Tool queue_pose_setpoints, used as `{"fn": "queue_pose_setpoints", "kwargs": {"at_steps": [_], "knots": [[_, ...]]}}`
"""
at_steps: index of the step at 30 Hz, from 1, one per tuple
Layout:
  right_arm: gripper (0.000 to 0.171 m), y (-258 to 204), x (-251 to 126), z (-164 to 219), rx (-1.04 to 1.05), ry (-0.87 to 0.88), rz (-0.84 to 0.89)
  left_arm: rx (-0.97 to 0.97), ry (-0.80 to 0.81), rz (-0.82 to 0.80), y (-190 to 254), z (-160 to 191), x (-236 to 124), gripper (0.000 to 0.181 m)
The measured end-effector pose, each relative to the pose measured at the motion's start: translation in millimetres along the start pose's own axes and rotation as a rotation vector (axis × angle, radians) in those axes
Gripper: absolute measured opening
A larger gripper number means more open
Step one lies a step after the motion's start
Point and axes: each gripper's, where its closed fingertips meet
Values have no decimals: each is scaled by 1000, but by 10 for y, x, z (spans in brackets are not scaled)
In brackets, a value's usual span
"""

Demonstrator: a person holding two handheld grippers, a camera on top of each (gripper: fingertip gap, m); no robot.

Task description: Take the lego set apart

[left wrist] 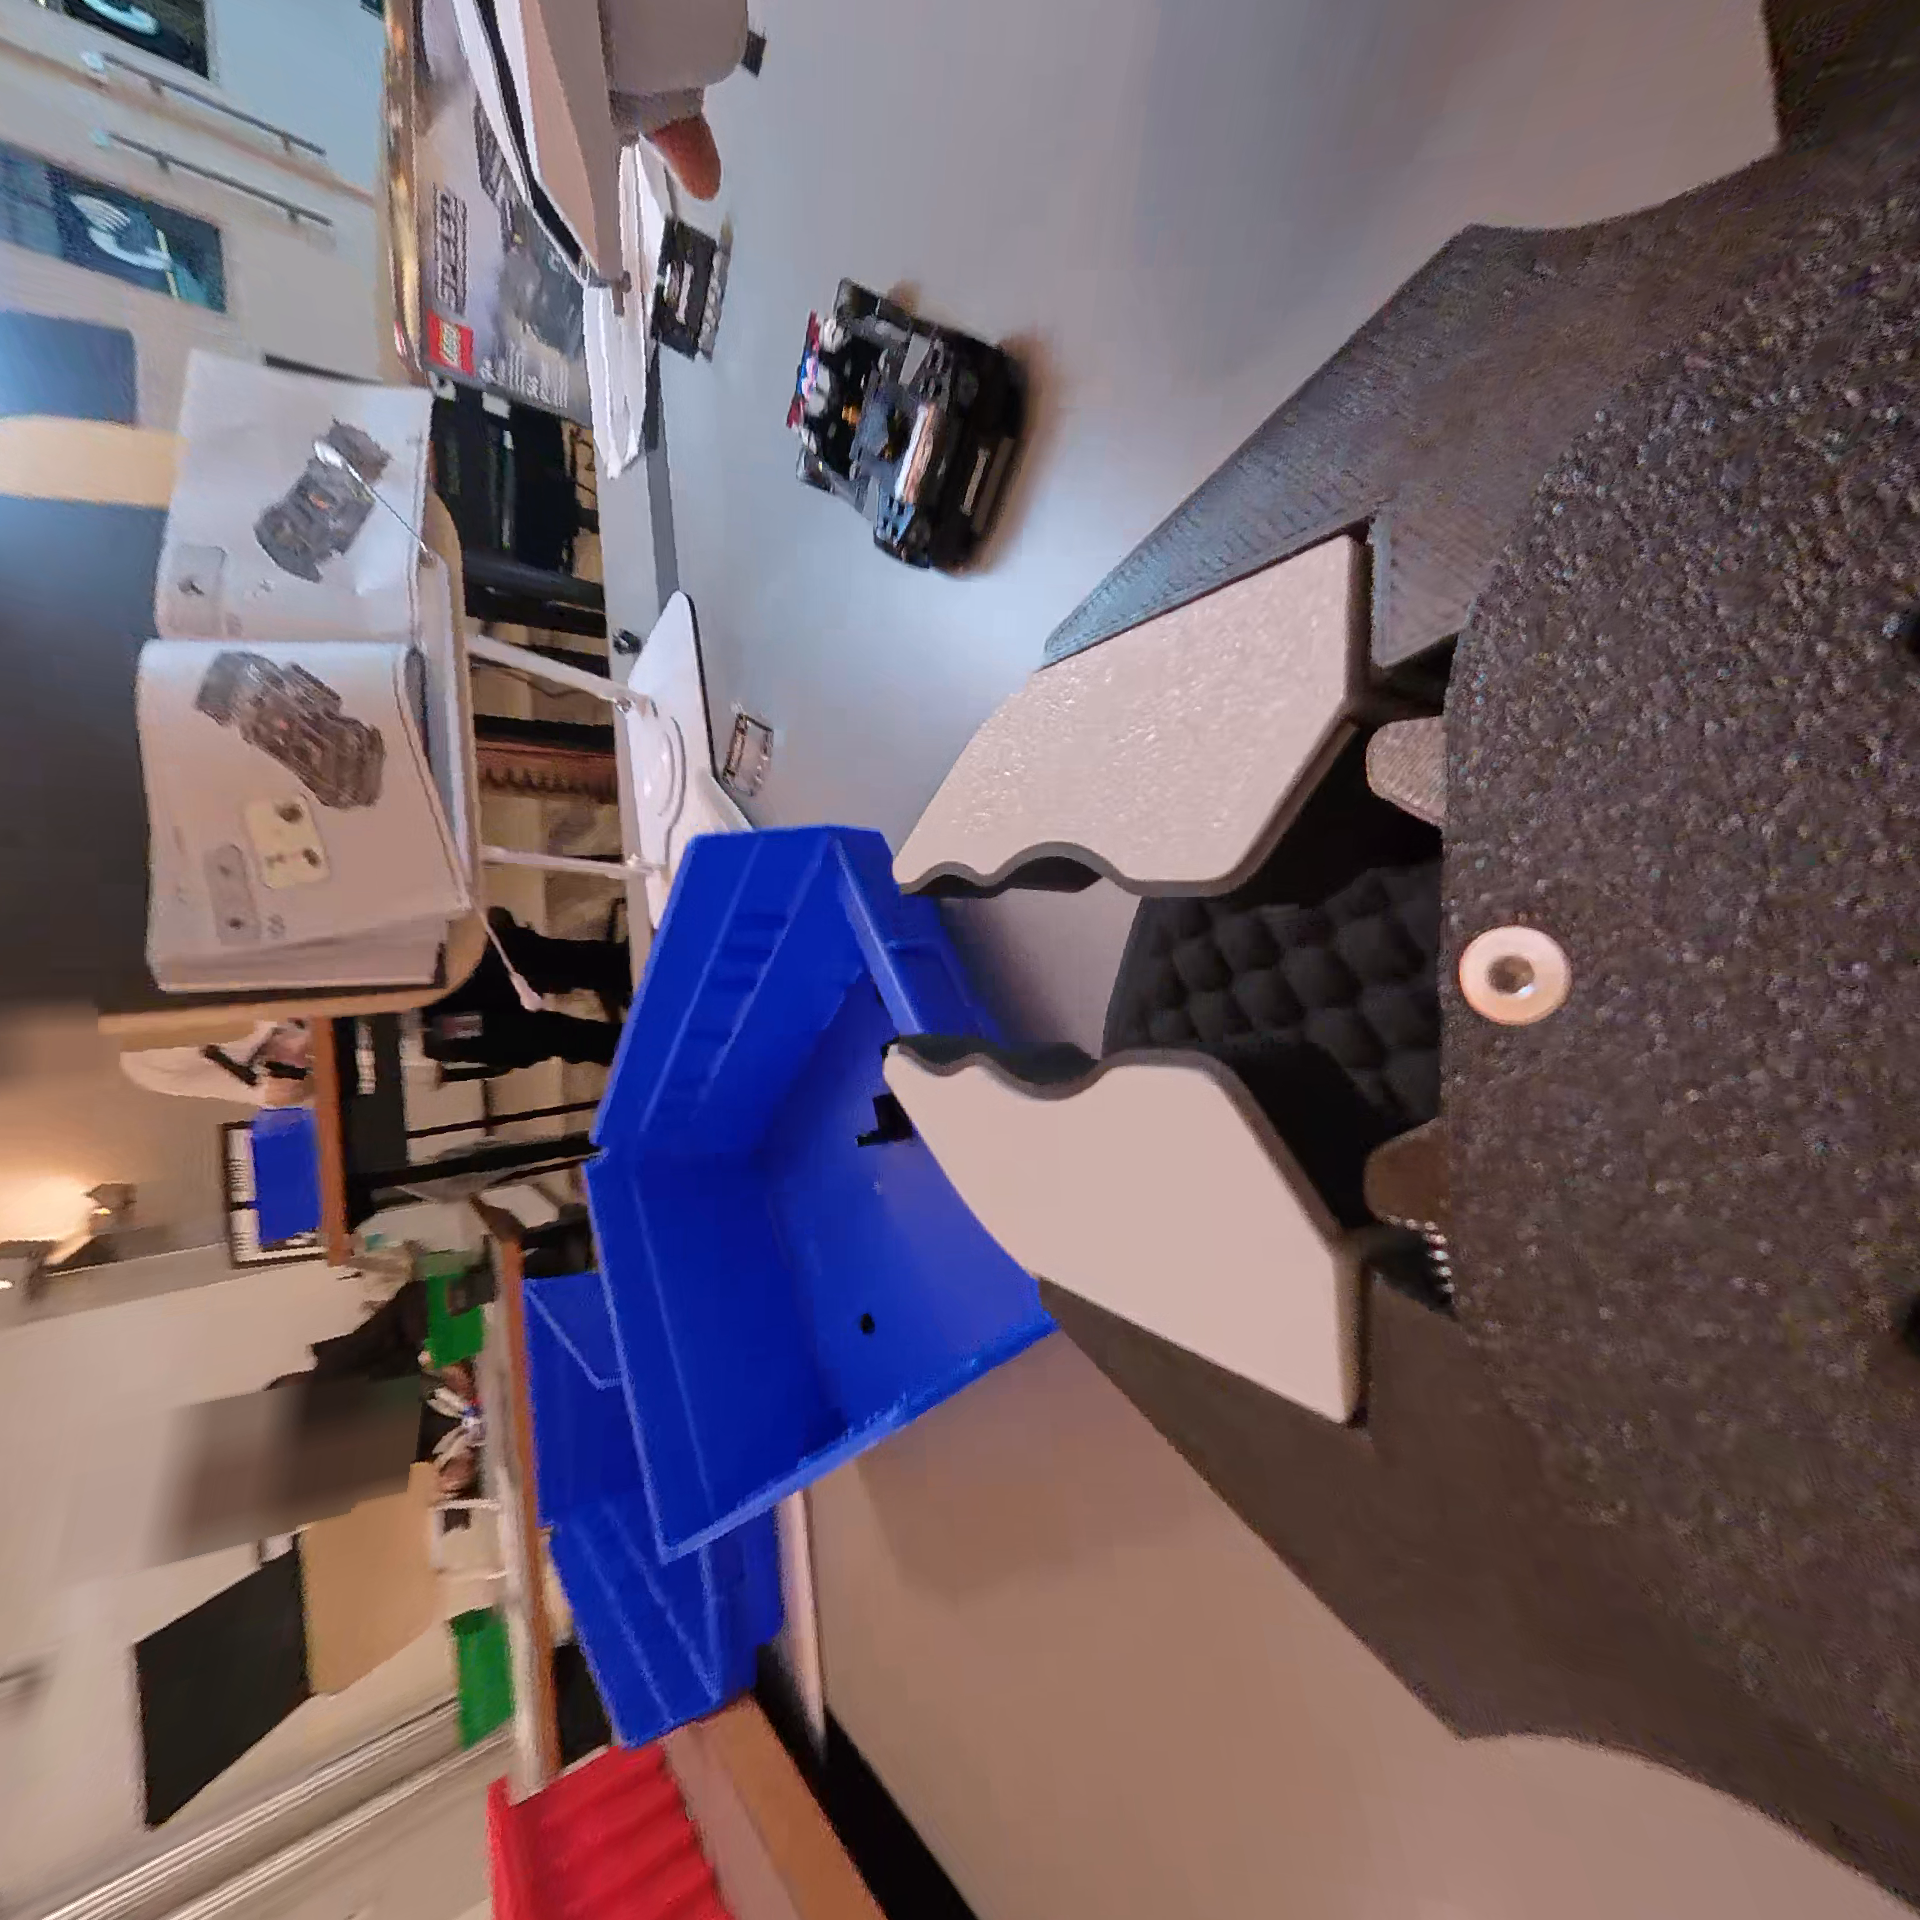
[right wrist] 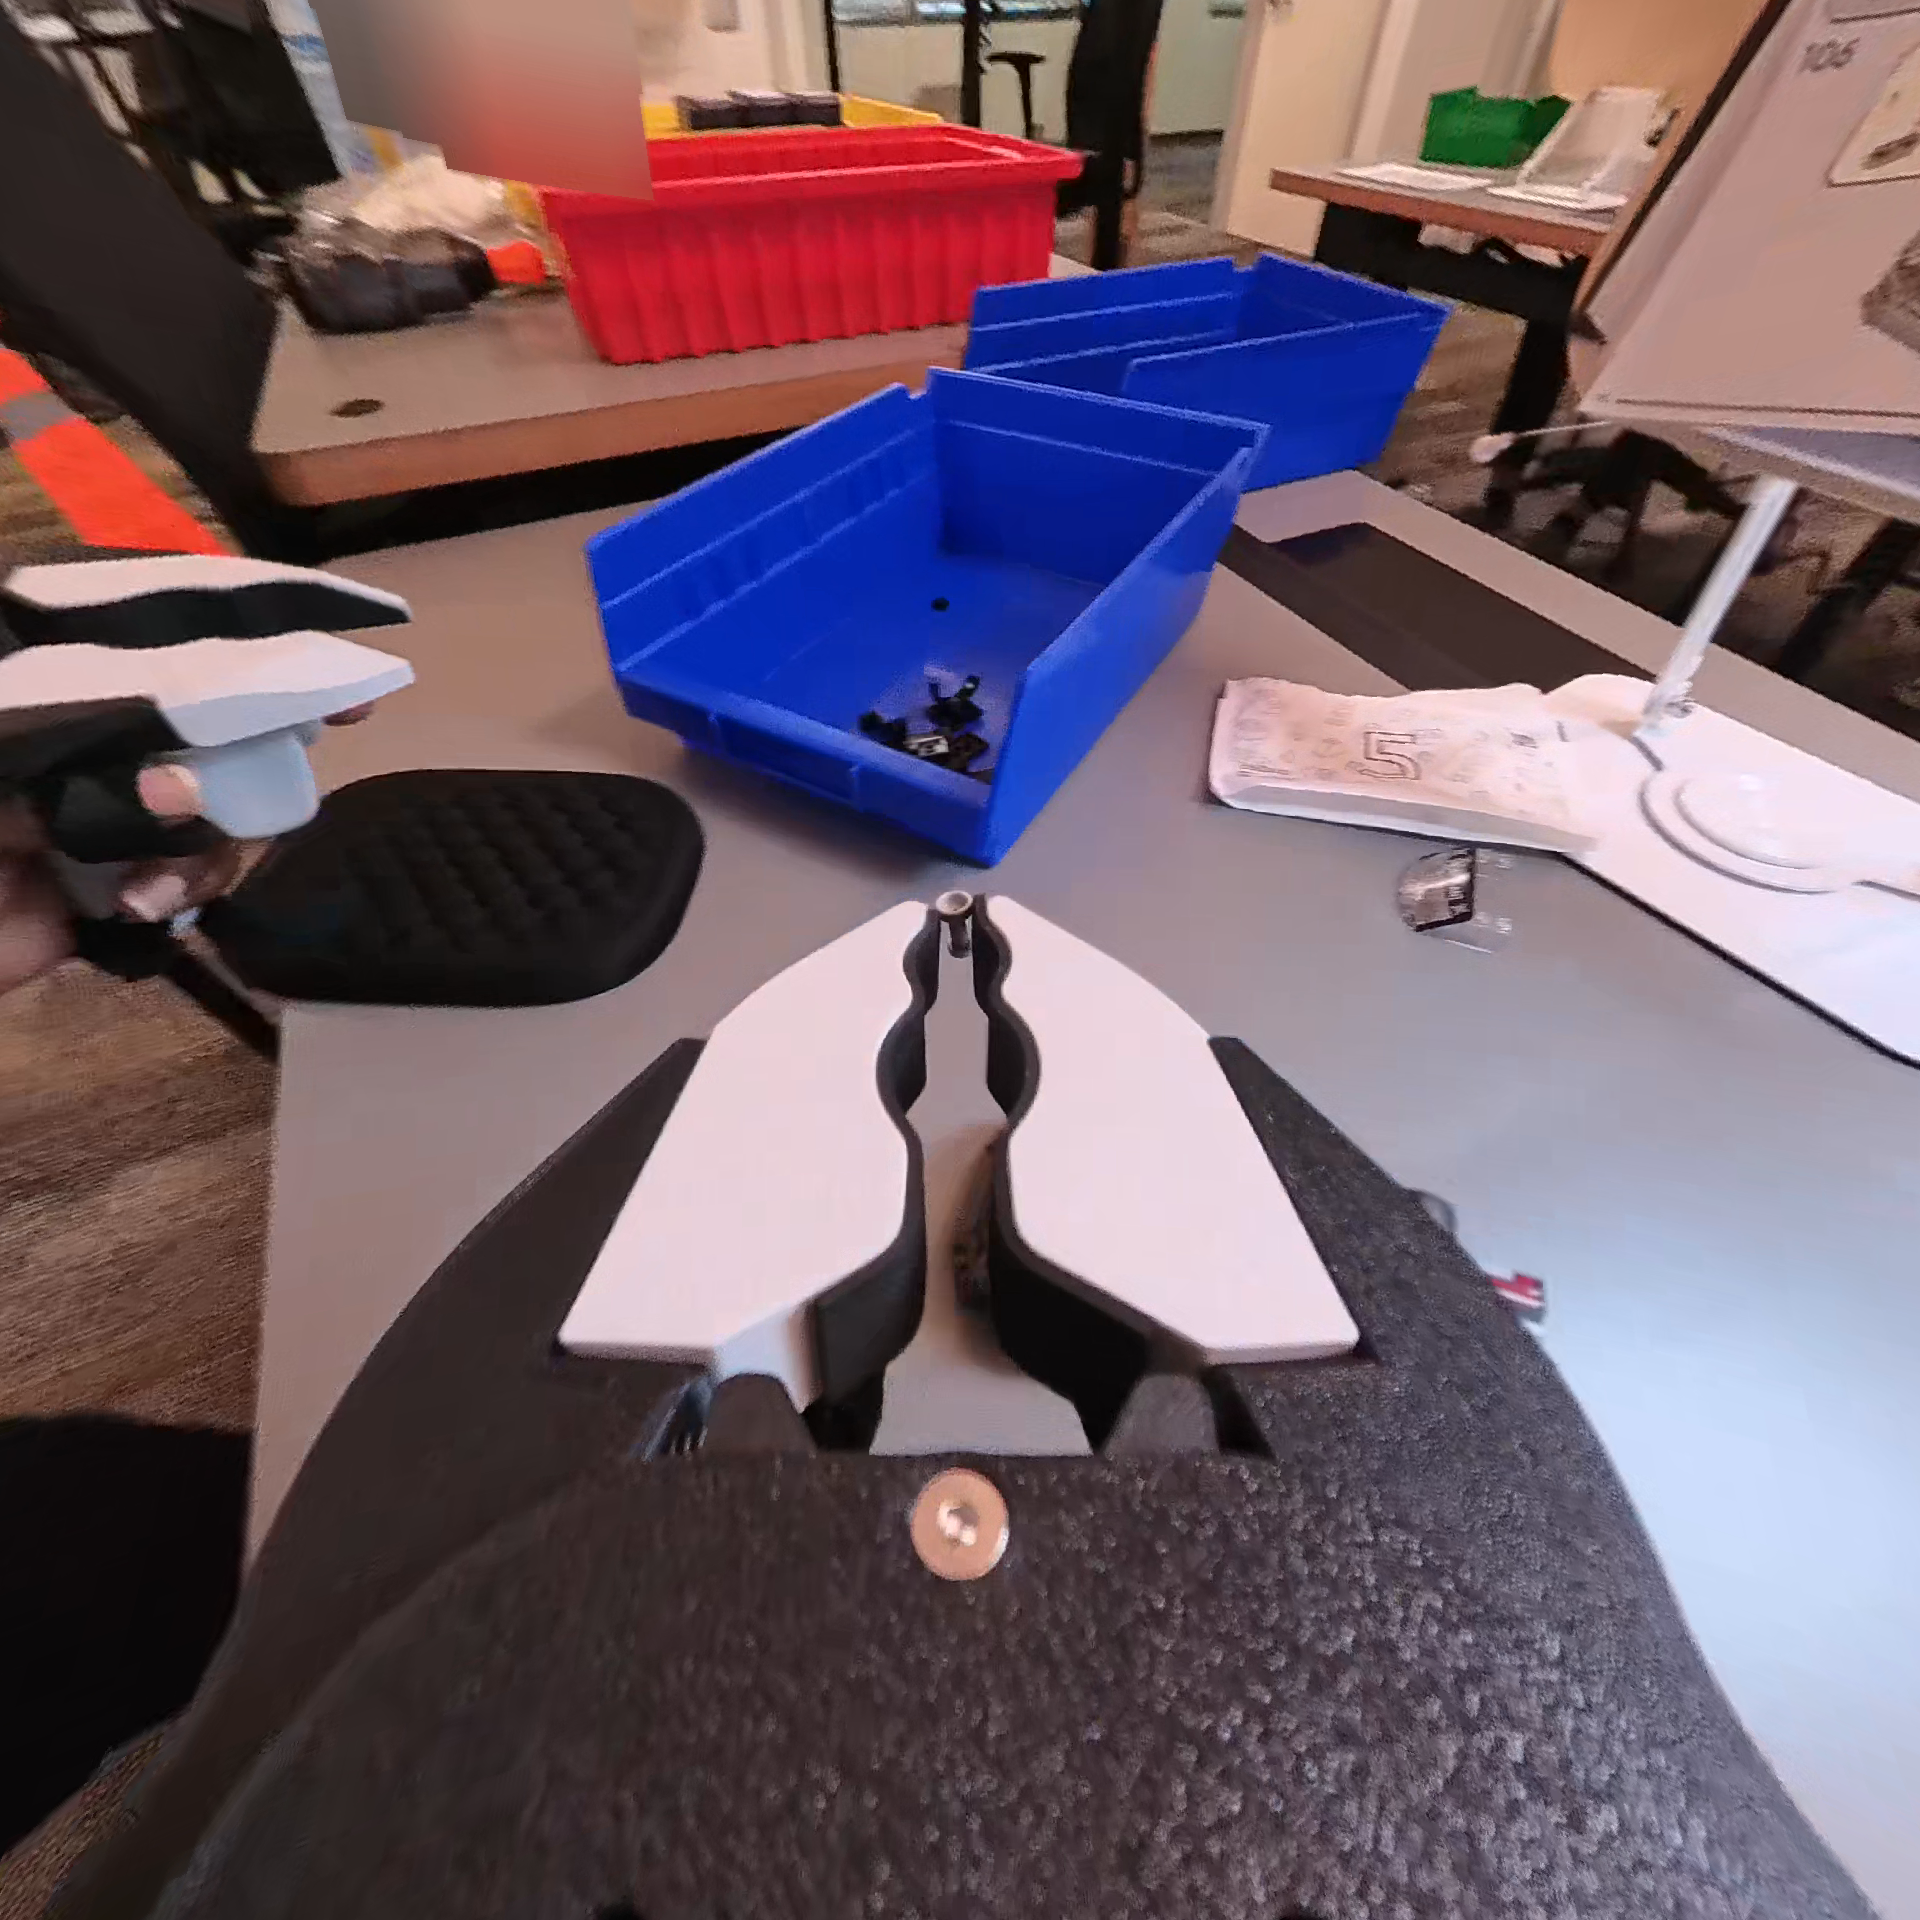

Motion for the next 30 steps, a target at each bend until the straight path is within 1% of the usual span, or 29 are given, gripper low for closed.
{"fn": "queue_pose_setpoints", "kwargs": {"at_steps": [3, 5, 6, 8, 9, 11, 14, 16, 18, 21, 24, 27, 30], "knots": [[6, -249, -272, 87, 63, 27, -94, -20, 96, 34, 246, -70, -228, 23], [6, -448, -505, 137, 109, 49, -143, -75, 92, 29, 379, -68, -436, 24], [6, -510, -629, 161, 91, 74, -122, -95, 94, 27, 470, -96, -583, 27], [6, -692, -916, 226, 53, 105, -79, -76, 39, -10, 650, -115, -953, 30], [6, -809, -1072, 233, 44, 135, -67, -69, 36, -43, 716, -161, -1162, 29], [6, -1048, -1341, 259, 53, 165, -67, -85, 13, -38, 904, -279, -1510, 28], [6, -1447, -1656, 226, 57, 217, -132, 18, 8, -2, 1165, -542, -1844, 32], [6, -1641, -1787, 253, 0, 224, -130, 97, 24, 43, 1397, -669, -1987, 35], [6, -1791, -1895, 282, -28, 248, -121, 132, 55, 72, 1617, -718, -2104, 34], [6, -1877, -1939, 364, -5, 238, -108, 107, 66, 129, 1857, -663, -2159, 33], [6, -1810, -1841, 432, -33, 210, -81, 137, 49, 162, 1893, -533, -2031, 33], [6, -1592, -1646, 477, -48, 187, -51, 91, 45, 202, 1766, -394, -1710, 32], [6, -1251, -1441, 472, -98, 175, -2, 68, 46, 248, 1569, -251, -1183, 32]]}}
Point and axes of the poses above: each gripper's, where its closed fingertips meet, x out along the fingers, z out of its underside, y = z × x across the jaws, and after that the axes turned 2 degrees about x, right-handed
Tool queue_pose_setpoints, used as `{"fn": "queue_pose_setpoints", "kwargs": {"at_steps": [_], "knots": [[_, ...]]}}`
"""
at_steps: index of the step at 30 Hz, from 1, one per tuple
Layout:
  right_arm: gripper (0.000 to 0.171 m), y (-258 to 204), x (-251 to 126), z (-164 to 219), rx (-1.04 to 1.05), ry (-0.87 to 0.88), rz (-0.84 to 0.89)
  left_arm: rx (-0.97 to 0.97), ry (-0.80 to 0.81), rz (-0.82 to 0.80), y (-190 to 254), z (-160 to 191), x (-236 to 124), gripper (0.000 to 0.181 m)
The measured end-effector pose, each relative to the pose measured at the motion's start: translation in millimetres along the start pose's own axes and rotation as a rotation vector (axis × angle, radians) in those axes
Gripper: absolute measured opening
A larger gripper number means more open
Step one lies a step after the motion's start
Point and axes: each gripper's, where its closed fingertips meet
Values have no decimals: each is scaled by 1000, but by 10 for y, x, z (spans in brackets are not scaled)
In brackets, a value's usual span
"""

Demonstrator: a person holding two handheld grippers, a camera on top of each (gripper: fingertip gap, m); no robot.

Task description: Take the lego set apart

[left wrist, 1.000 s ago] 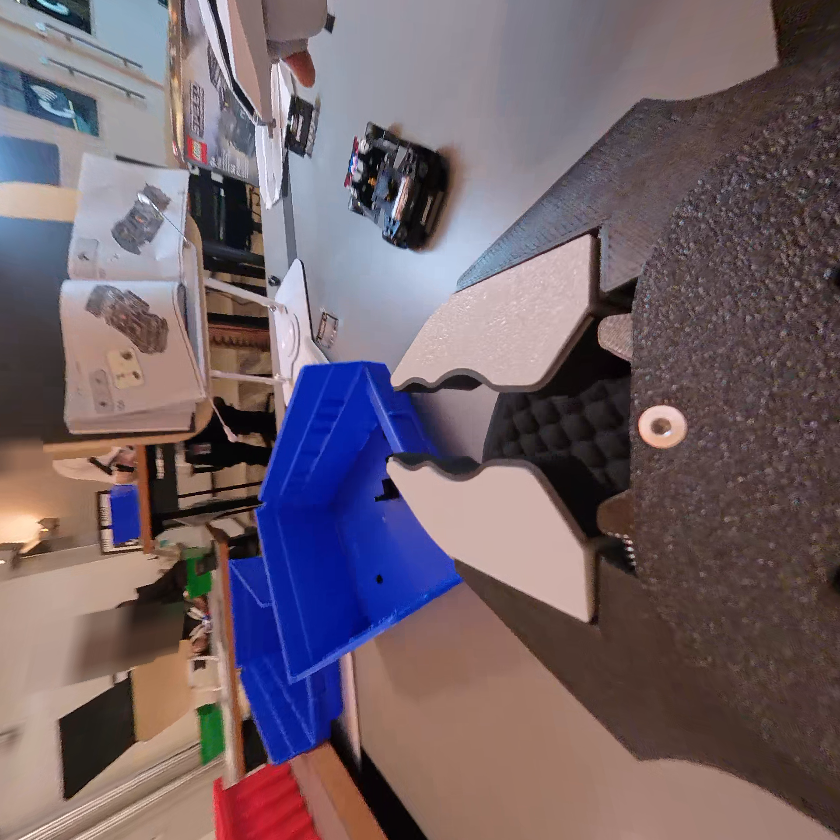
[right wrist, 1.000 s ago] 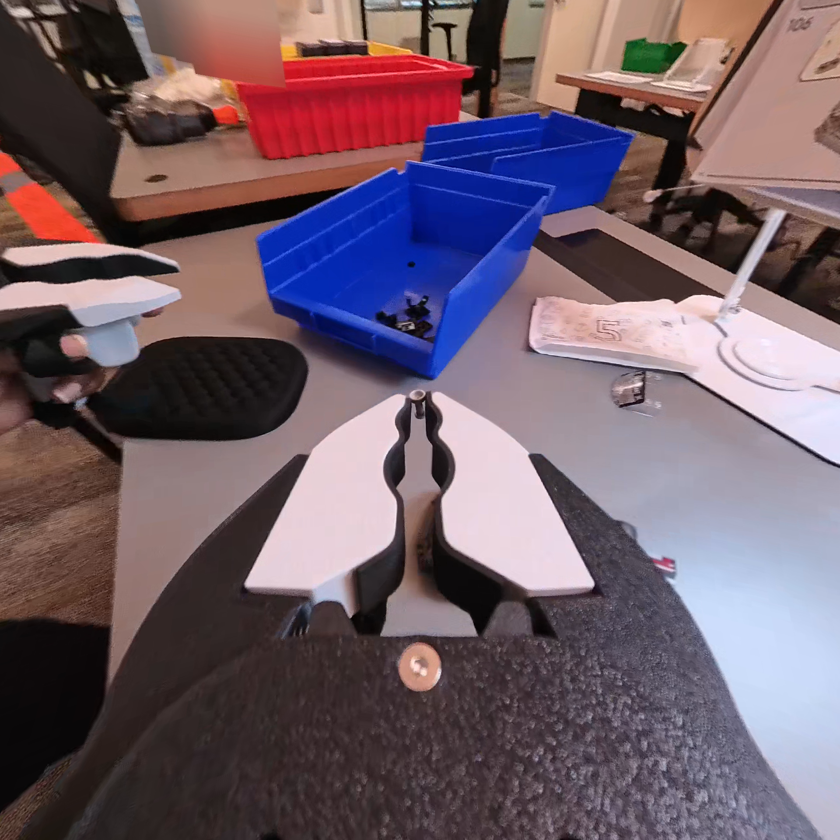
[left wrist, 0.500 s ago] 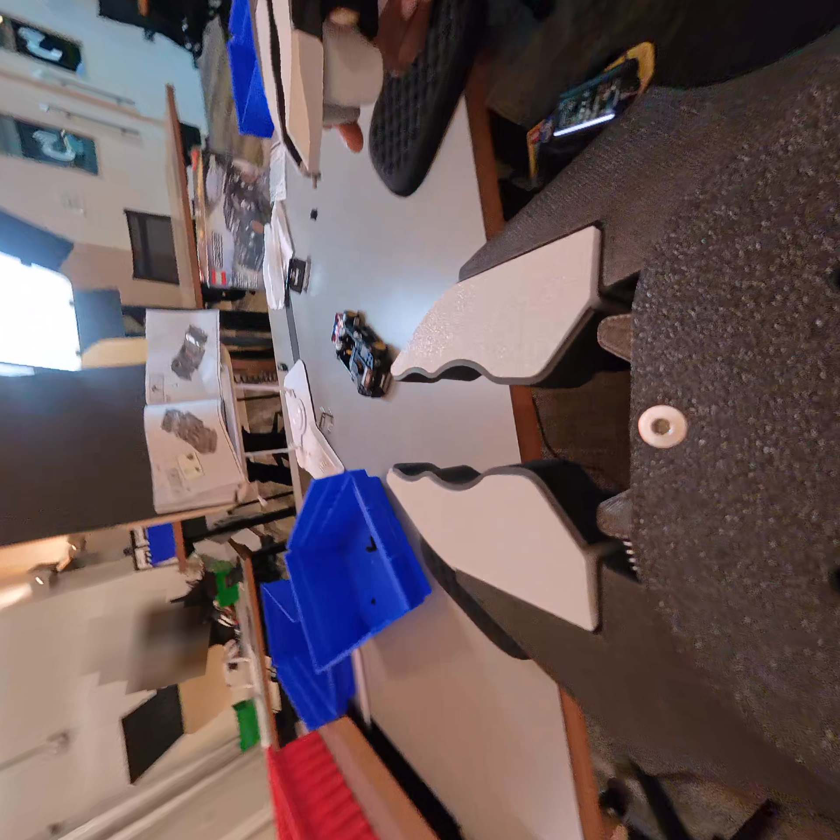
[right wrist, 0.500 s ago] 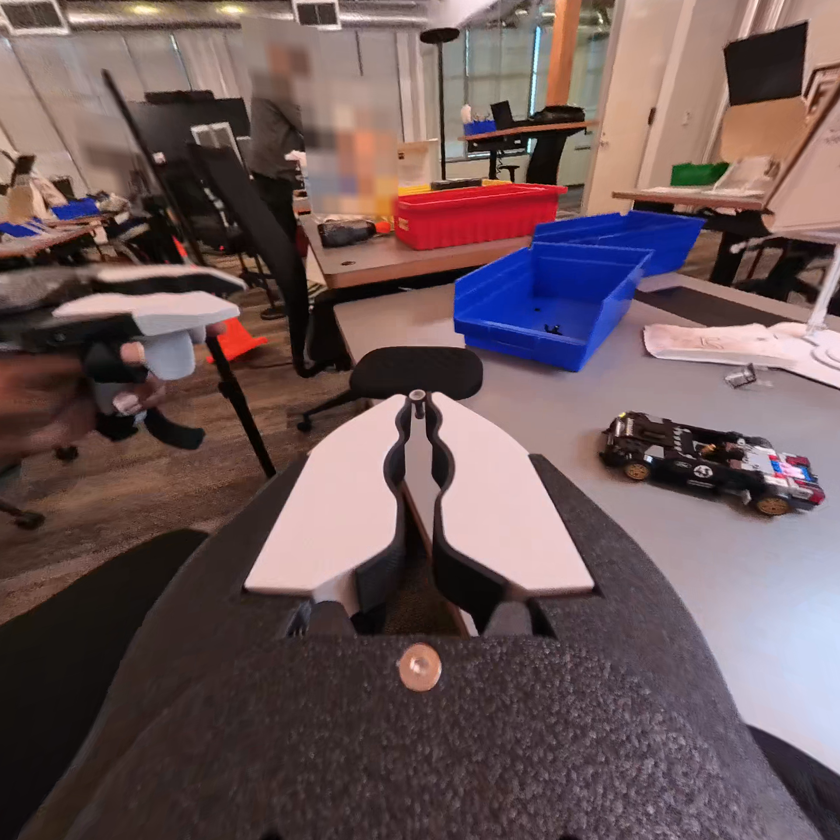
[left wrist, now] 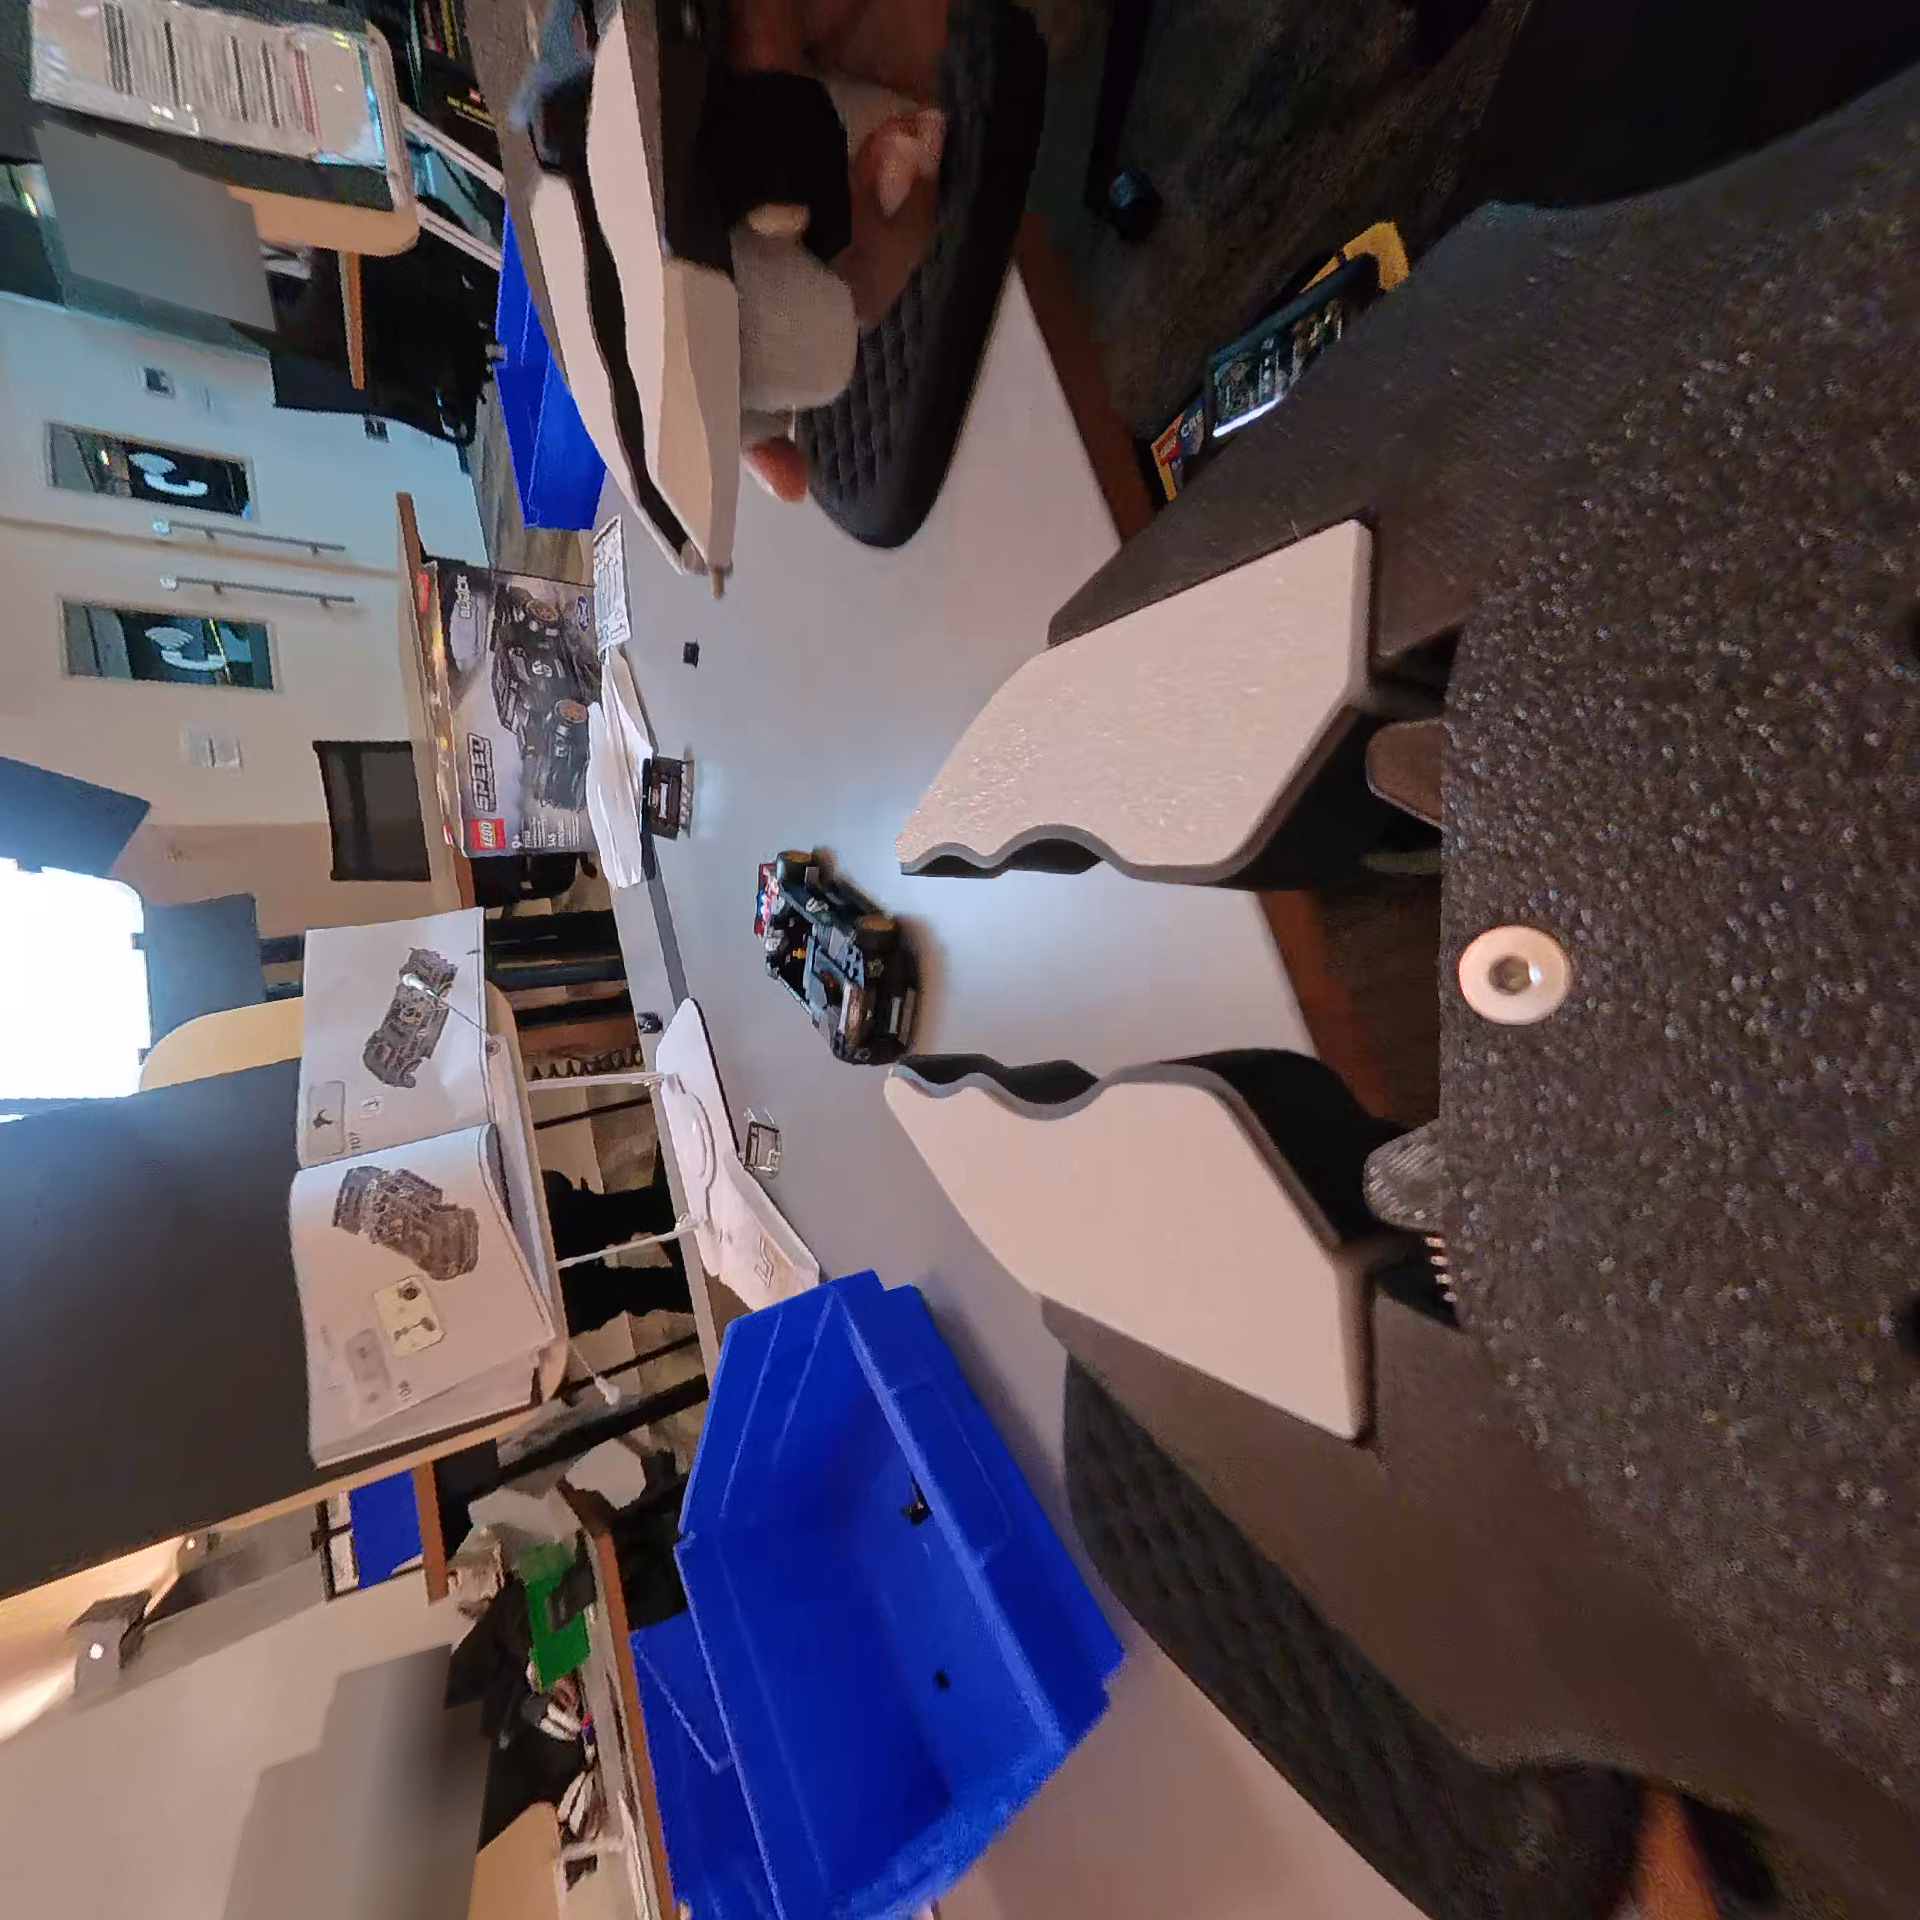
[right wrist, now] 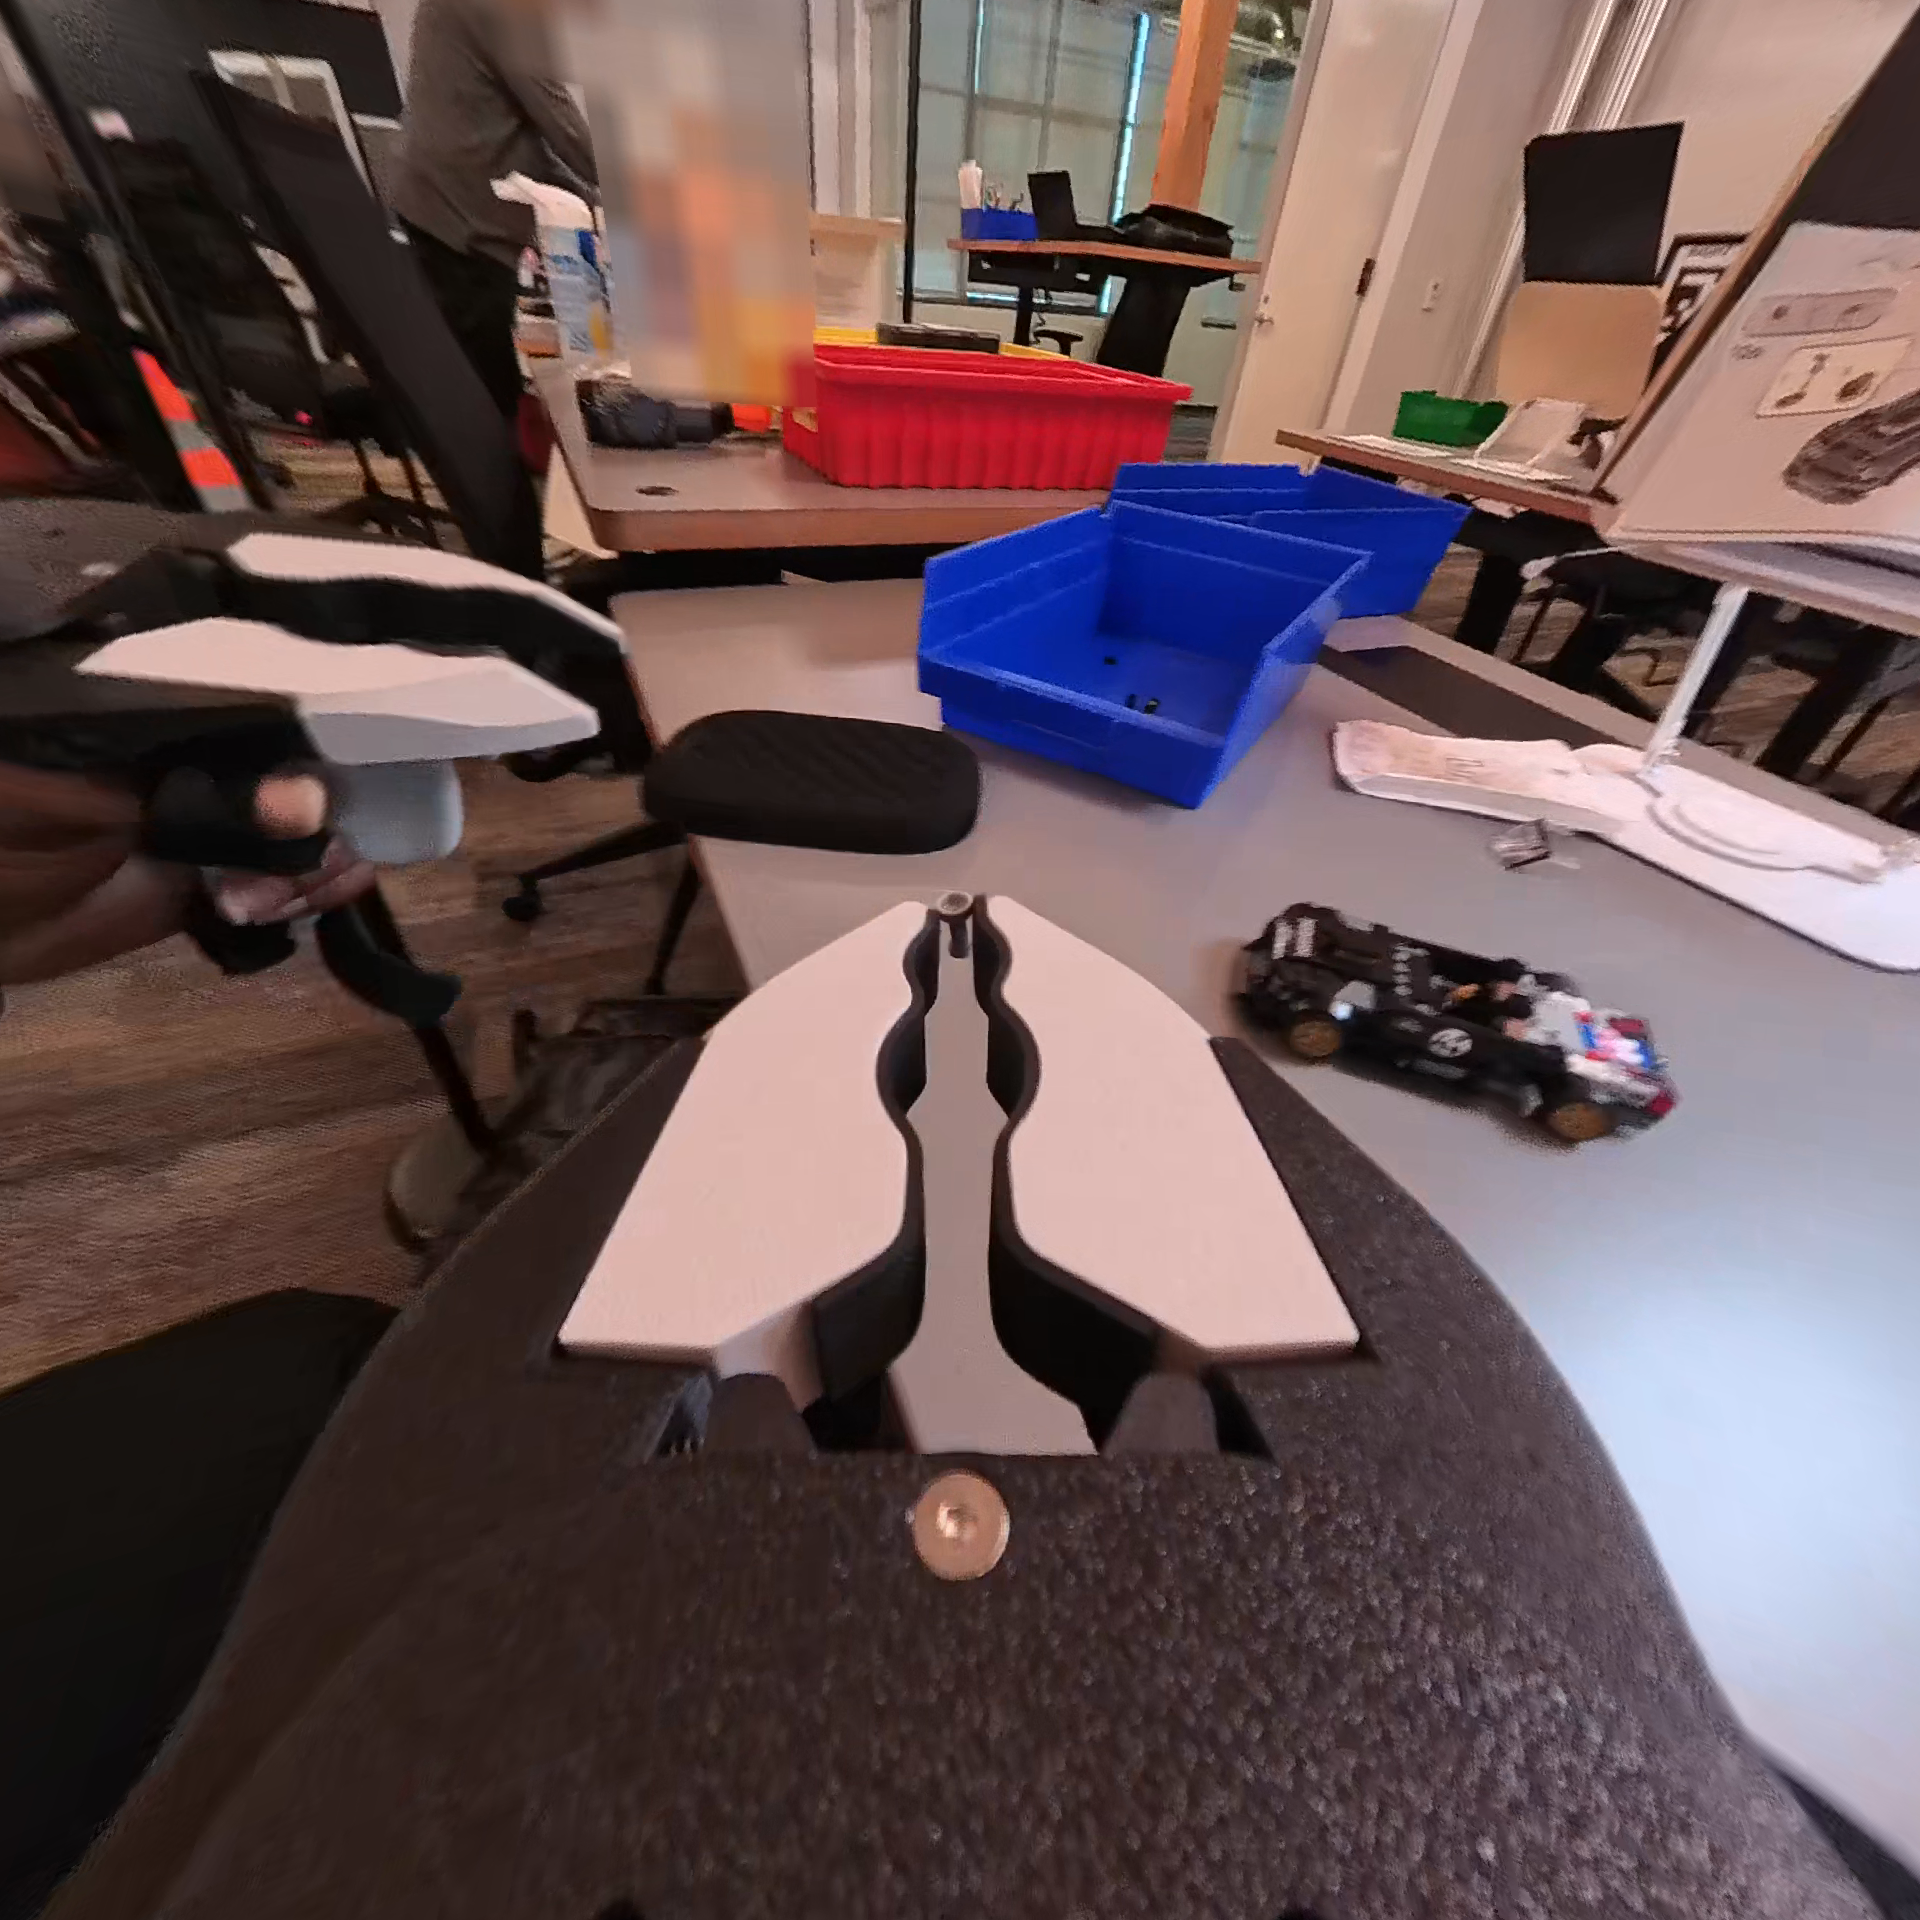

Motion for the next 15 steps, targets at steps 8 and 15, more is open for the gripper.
{"fn": "queue_pose_setpoints", "kwargs": {"at_steps": [8, 15], "knots": [[6, 872, 409, -63, -75, 14, 30, 77, 45, 132, -551, 17, 1381, 31], [6, 1211, 422, -362, -92, -13, 38, 104, 43, 275, -364, -416, 1888, 30]]}}
Point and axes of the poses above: each gripper's, where its closed fingertips meet, x out along the fingers, z out of its underside, y = z × x across the jaws, and after that the axes turned 2 degrees about x, right-handed
